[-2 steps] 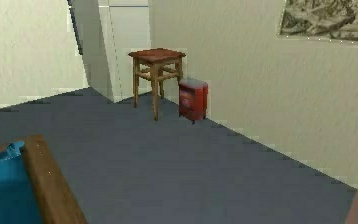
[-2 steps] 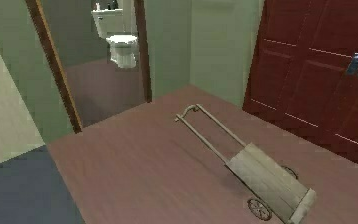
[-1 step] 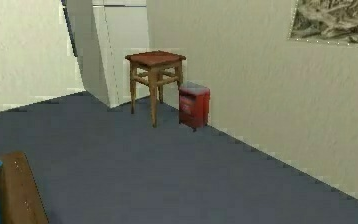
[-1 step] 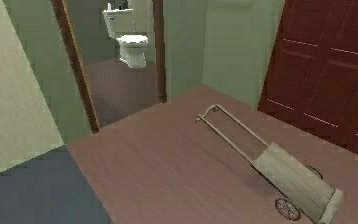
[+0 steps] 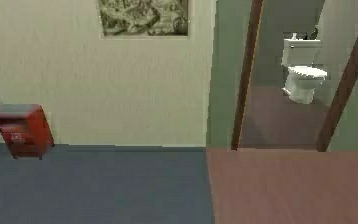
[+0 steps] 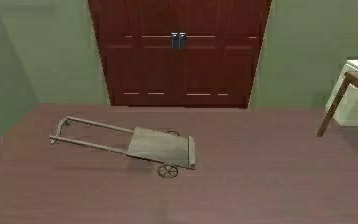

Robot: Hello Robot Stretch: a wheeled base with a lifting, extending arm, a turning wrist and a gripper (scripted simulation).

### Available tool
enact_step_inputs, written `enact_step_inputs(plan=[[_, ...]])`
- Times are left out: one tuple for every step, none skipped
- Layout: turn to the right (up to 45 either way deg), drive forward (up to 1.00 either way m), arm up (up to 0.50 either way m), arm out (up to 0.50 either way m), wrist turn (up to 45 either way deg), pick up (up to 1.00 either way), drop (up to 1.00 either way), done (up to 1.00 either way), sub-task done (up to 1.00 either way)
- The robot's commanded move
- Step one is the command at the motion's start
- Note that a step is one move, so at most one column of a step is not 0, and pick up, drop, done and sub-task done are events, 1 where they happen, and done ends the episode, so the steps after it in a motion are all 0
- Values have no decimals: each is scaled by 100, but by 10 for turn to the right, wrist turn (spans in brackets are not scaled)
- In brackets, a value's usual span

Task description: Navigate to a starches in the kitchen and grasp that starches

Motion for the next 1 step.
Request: enact_step_inputs(plan=[[450,0,0,0,0,0,0,0,0]])
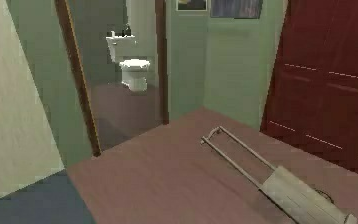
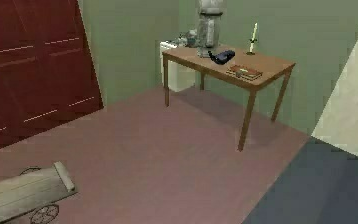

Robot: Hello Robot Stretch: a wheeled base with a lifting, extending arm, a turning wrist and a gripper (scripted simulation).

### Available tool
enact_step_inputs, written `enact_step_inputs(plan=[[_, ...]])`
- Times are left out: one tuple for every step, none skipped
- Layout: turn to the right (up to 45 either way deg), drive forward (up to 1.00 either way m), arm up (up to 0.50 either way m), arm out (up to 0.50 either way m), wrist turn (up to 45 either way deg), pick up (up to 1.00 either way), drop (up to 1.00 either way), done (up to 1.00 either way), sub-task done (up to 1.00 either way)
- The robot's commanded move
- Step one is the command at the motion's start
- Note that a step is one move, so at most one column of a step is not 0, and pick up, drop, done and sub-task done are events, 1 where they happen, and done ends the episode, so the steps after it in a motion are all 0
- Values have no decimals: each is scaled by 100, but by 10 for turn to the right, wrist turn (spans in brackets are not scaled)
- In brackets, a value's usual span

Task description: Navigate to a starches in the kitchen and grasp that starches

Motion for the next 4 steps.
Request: enact_step_inputs(plan=[[450,0,0,0,0,0,0,0,0],[0,20,0,0,0,0,0,0,0],[-450,0,0,0,0,0,0,0,0],[-60,0,0,0,0,0,0,0,0]])
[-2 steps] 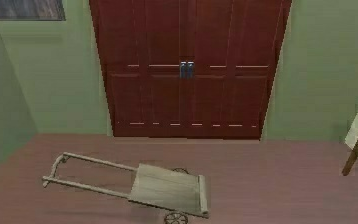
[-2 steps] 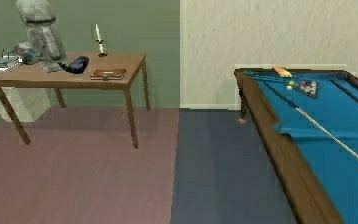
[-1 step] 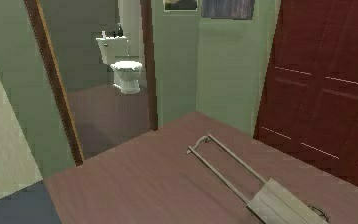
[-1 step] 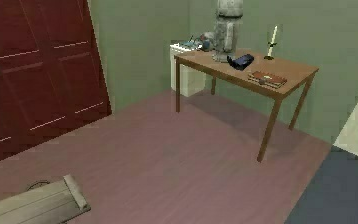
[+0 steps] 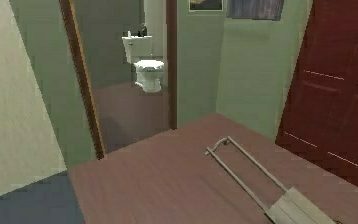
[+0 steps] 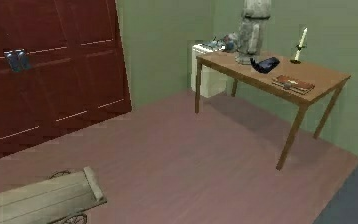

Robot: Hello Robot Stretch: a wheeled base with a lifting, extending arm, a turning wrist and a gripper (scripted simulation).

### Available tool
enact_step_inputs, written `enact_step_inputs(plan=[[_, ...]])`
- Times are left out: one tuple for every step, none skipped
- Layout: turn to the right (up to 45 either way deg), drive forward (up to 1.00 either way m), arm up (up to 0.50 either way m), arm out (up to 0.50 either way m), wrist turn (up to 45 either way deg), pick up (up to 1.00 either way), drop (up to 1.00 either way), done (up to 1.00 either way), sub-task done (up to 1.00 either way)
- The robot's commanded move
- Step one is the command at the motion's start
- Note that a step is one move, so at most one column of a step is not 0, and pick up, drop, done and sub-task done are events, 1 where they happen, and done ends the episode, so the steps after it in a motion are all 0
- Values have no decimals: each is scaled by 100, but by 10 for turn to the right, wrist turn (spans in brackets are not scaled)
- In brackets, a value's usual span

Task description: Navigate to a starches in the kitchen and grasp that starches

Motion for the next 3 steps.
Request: enact_step_inputs(plan=[[0,15,0,0,0,0,0,0,0],[-450,0,0,0,0,0,0,0,0],[-360,0,0,0,0,0,0,0,0]])
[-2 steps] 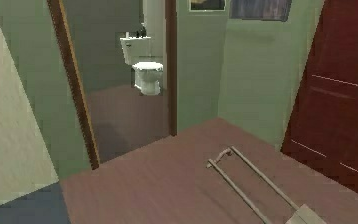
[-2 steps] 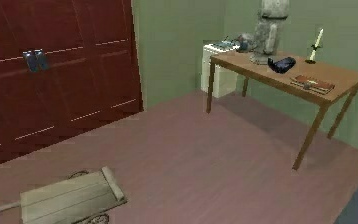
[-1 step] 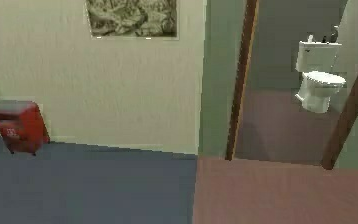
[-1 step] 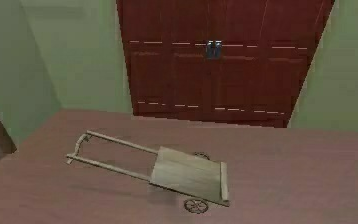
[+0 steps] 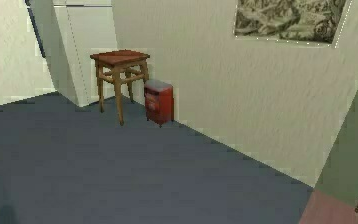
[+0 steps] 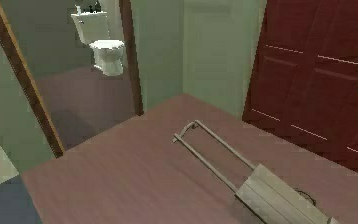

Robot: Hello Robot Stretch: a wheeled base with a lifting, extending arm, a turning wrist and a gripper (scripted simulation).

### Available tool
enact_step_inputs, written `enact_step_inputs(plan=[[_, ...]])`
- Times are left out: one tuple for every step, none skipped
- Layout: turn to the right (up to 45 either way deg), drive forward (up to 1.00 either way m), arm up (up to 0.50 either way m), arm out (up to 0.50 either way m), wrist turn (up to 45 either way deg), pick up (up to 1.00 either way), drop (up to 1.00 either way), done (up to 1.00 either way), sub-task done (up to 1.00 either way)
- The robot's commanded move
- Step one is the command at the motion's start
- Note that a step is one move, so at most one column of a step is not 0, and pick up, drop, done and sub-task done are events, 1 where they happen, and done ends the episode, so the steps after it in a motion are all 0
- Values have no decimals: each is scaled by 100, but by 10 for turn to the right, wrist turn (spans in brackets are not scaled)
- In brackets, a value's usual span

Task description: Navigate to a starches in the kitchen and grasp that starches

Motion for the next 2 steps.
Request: enact_step_inputs(plan=[[0,50,0,0,0,0,0,0,0],[-450,0,0,0,0,0,0,0,0]])
